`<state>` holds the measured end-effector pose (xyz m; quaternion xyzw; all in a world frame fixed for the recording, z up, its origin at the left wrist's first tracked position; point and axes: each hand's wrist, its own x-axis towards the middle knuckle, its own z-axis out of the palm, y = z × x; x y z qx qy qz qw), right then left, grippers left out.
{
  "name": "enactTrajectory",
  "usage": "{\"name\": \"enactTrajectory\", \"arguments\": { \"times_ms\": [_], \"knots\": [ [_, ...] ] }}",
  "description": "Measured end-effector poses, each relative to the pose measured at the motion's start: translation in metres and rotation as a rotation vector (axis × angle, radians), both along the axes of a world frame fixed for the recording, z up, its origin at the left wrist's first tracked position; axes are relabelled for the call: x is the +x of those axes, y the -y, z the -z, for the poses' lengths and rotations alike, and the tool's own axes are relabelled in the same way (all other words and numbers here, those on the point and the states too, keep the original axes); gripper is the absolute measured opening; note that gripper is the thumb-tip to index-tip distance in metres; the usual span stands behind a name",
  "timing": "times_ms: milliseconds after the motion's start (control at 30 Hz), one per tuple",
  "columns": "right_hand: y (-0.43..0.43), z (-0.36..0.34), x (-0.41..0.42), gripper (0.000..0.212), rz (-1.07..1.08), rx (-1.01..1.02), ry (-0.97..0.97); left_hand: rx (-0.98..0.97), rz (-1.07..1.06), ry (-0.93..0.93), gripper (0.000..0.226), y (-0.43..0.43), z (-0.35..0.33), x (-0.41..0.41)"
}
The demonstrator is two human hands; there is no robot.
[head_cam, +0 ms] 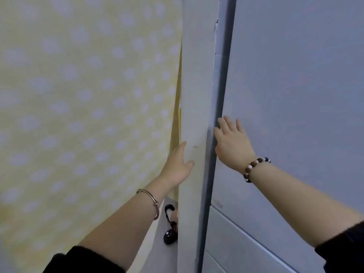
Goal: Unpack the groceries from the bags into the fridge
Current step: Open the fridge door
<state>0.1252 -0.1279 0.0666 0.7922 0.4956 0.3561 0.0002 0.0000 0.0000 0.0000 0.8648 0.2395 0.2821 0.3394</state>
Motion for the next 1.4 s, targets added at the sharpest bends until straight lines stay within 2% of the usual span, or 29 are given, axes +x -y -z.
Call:
{"name": "enactTrajectory", "arguments": {
  "times_ms": [33,100,167,267,433,567,767,933,1000,1167,1300,1400],
  "knots": [
    [-0.004,0.0,0.01,0.044,0.043,-0.08,0.061,-0.152,0.048,0.034,0.063,-0.003,0.003,0.011],
    [-0.01,-0.007,0.021,0.047,0.06,-0.205,0.187,-0.322,0.135,0.043,0.056,-0.002,0.01,0.031],
    [-0.016,-0.013,0.028,0.047,0.087,-0.339,0.28,-0.418,0.161,0.075,0.052,0.003,0.02,0.054],
    [-0.024,-0.017,0.035,0.045,0.135,-0.473,0.367,-0.453,0.186,0.117,0.048,0.012,0.027,0.078],
    [-0.032,-0.024,0.04,0.03,0.095,-0.493,0.389,-0.542,0.324,0.135,0.034,0.011,0.033,0.106],
    [-0.038,-0.027,0.039,0.027,0.066,-0.475,0.36,-0.638,0.375,0.096,0.036,0.01,0.031,0.114],
    [-0.04,-0.025,0.033,0.03,0.077,-0.459,0.352,-0.462,0.332,0.022,0.034,0.009,0.024,0.108],
    [-0.039,-0.015,0.009,0.032,0.023,-0.401,0.496,-0.362,0.313,0.006,0.031,-0.004,0.032,0.079],
    [-0.037,-0.012,-0.005,0.029,0.001,-0.372,0.503,-0.343,0.314,-0.005,0.023,-0.005,0.033,0.061],
    [-0.026,-0.006,-0.054,0.023,-0.086,-0.273,0.45,-0.256,0.301,0.012,0.039,0.004,0.035,0.007],
    [-0.001,0.005,-0.104,0.012,-0.113,-0.181,0.379,-0.227,0.36,-0.002,0.036,0.011,0.031,-0.044],
    [0.028,0.021,-0.147,0.018,-0.093,-0.084,0.296,-0.32,0.415,-0.025,0.03,0.018,0.033,-0.082]
  ]
}}
